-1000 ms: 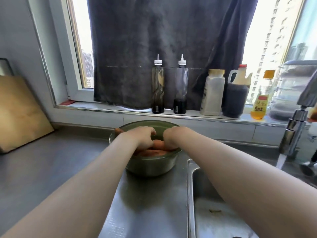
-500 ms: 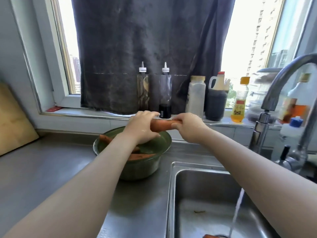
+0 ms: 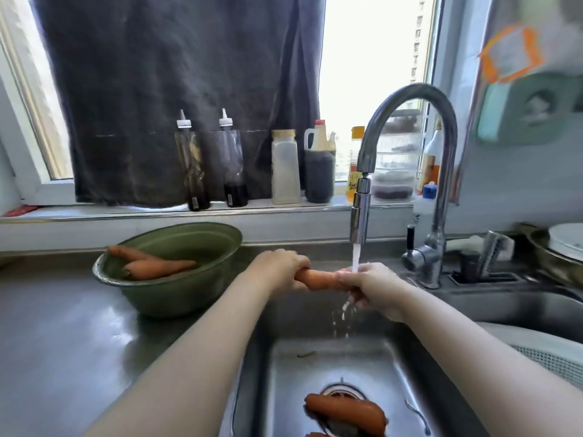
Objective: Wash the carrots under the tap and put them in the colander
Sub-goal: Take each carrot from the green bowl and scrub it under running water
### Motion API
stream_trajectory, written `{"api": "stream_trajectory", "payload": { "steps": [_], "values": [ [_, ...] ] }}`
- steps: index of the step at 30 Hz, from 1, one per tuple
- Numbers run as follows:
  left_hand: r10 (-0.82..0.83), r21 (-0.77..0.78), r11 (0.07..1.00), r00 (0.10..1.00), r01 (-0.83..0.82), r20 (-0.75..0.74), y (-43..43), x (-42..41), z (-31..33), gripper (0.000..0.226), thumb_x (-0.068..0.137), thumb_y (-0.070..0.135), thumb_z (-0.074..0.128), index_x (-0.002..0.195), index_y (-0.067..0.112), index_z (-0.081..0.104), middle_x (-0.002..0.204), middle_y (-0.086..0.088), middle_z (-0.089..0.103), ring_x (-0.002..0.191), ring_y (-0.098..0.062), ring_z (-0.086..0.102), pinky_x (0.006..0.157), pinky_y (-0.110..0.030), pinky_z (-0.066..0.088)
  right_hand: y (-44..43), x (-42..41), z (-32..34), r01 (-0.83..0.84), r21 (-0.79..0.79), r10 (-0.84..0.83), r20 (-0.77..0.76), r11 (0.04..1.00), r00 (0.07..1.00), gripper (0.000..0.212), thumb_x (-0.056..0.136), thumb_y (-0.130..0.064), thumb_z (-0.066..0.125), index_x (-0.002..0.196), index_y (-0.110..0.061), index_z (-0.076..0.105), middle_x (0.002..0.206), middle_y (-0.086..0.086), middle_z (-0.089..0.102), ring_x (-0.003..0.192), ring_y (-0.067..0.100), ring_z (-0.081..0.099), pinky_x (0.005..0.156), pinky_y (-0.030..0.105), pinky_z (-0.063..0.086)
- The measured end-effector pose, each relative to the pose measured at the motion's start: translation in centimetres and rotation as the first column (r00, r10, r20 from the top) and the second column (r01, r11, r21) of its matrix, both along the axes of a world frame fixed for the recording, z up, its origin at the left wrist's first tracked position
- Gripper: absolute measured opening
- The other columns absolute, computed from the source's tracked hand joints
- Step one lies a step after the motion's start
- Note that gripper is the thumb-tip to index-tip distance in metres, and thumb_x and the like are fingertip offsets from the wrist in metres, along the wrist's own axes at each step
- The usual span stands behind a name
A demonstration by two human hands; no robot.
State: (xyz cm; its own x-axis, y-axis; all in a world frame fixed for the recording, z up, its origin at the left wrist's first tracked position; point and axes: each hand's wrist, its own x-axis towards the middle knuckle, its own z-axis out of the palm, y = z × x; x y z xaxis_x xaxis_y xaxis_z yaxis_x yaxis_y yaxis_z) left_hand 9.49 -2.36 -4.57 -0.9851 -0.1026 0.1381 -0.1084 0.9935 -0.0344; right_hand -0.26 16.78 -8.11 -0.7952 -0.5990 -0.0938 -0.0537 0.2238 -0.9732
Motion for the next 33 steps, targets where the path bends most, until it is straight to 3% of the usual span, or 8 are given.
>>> {"api": "stream_trajectory", "payload": {
  "steps": [7, 11, 14, 19, 22, 27, 30, 33],
  "values": [
    [0.002, 0.553, 0.832, 0.996, -0.051, 0.09, 1.9, -0.8, -8.1, 0.027, 0.091, 0.043, 0.073, 0.116, 0.033, 0.07, 0.109, 0.007, 0.073, 0.099, -0.016, 0.067, 0.092, -0.035, 0.053, 1.1, -2.2, -4.1, 0.125, 0.076, -0.125, 0.0, 0.989, 0.992, 0.033, 0.092, -0.025, 0.077, 0.113, -0.002, 0.065, 0.082, 0.019, 0.074, 0.05, 0.019, 0.064, 0.043, 0.027, 0.049],
    [0.02, 0.83, 0.541, 0.989, -0.134, 0.147, 3.7, -1.2, -10.3, 0.025, 0.099, 0.054, 0.06, 0.114, 0.038, 0.072, 0.101, 0.005, 0.074, 0.089, -0.014, 0.07, 0.078, -0.033, 0.059, 1.3, -3.0, -6.0, 0.227, 0.043, -0.227, 0.011, 0.973, 0.974, 0.041, 0.094, -0.039, 0.074, 0.111, -0.005, 0.061, 0.075, 0.018, 0.073, 0.05, 0.024, 0.067, 0.043, 0.028, 0.051],
    [0.049, 0.917, 0.309, 0.967, -0.252, 0.249, 5.0, -1.5, -10.8, 0.032, 0.104, 0.053, 0.051, 0.113, 0.031, 0.071, 0.101, -0.007, 0.074, 0.079, -0.018, 0.07, 0.06, -0.029, 0.056, 1.2, -3.7, -7.7, 0.255, 0.032, -0.257, 0.119, 0.966, 0.959, 0.046, 0.095, -0.039, 0.073, 0.121, -0.005, 0.055, 0.094, 0.019, 0.072, 0.062, 0.029, 0.073, 0.048, 0.034, 0.057],
    [-0.037, 0.928, 0.033, 0.927, -0.371, 0.372, 4.8, -2.1, -11.8, 0.037, 0.101, 0.042, 0.059, 0.124, 0.015, 0.069, 0.109, -0.018, 0.074, 0.085, -0.024, 0.071, 0.066, -0.034, 0.057, 1.4, -3.8, -9.1, 0.162, 0.042, -0.166, 0.343, 0.986, 0.925, 0.032, 0.095, -0.021, 0.074, 0.115, -0.002, 0.057, 0.112, 0.026, 0.071, 0.088, 0.035, 0.073, 0.065, 0.043, 0.062],
    [-0.046, 0.936, -0.065, 0.938, -0.346, 0.343, 4.7, -2.2, -11.8, 0.031, 0.102, 0.029, 0.057, 0.123, 0.009, 0.069, 0.098, -0.015, 0.071, 0.08, -0.022, 0.068, 0.065, -0.03, 0.055, 1.2, -4.2, -9.6, 0.193, 0.03, -0.189, 0.392, 0.981, 0.9, 0.033, 0.095, -0.019, 0.074, 0.118, -0.002, 0.058, 0.111, 0.025, 0.071, 0.091, 0.036, 0.073, 0.075, 0.047, 0.062],
    [0.04, 0.939, -0.177, 0.951, -0.294, 0.305, 4.4, -2.6, -12.4, 0.034, 0.102, 0.027, 0.058, 0.127, 0.006, 0.065, 0.1, -0.018, 0.072, 0.075, -0.023, 0.071, 0.056, -0.026, 0.053, 0.9, -5.0, -10.4, 0.235, 0.034, -0.232, 0.362, 0.971, 0.903, 0.089, 0.091, -0.022, 0.079, 0.157, -0.022, 0.019, 0.121, 0.025, 0.063, 0.096, 0.037, 0.071, 0.062, 0.043, 0.061],
    [0.155, 0.955, -0.154, 0.948, -0.253, 0.276, 4.8, -3.2, -12.9, 0.038, 0.1, 0.035, 0.062, 0.125, 0.007, 0.062, 0.093, -0.021, 0.073, 0.067, -0.023, 0.071, 0.046, -0.022, 0.048, 1.3, -4.7, -10.6, 0.189, 0.263, -0.22, 0.094, 0.946, 0.971, 0.092, 0.082, -0.063, 0.07, 0.158, -0.028, 0.031, 0.14, 0.018, 0.055, 0.116, 0.033, 0.062, 0.096, 0.048, 0.054],
    [0.239, 0.963, -0.137, 0.935, -0.233, 0.26, 4.8, -3.5, -13.2, 0.036, 0.101, 0.037, 0.06, 0.122, 0.008, 0.062, 0.092, -0.02, 0.073, 0.062, -0.024, 0.07, 0.045, -0.022, 0.045, 1.6, -4.6, -10.5, 0.141, 0.505, -0.096, -0.114, 0.851, 0.989, 0.09, 0.072, -0.091, 0.04, 0.147, -0.042, 0.047, 0.155, 0.02, 0.041, 0.143, 0.04, 0.038, 0.121, 0.054, 0.03]
  ]
}}
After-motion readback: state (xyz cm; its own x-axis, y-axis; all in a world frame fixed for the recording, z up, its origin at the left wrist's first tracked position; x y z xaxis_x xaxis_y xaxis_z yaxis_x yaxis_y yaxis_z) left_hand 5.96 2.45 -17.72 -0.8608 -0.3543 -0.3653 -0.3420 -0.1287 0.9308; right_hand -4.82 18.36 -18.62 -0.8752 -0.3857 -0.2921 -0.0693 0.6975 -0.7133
